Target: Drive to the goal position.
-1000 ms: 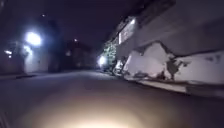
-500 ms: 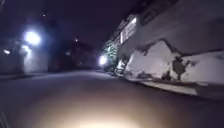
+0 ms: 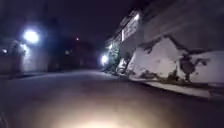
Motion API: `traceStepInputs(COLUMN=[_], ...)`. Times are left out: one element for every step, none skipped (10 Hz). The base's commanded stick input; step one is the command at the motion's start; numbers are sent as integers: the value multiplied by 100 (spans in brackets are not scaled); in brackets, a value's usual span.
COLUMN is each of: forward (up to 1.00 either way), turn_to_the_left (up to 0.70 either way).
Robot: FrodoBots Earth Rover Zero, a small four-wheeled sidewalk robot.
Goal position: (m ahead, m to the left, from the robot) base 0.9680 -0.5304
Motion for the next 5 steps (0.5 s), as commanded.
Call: traceStepInputs(forward=[70, 70, 70, 70, 70], turn_to_the_left=[0, 0, 0, 0, 0])
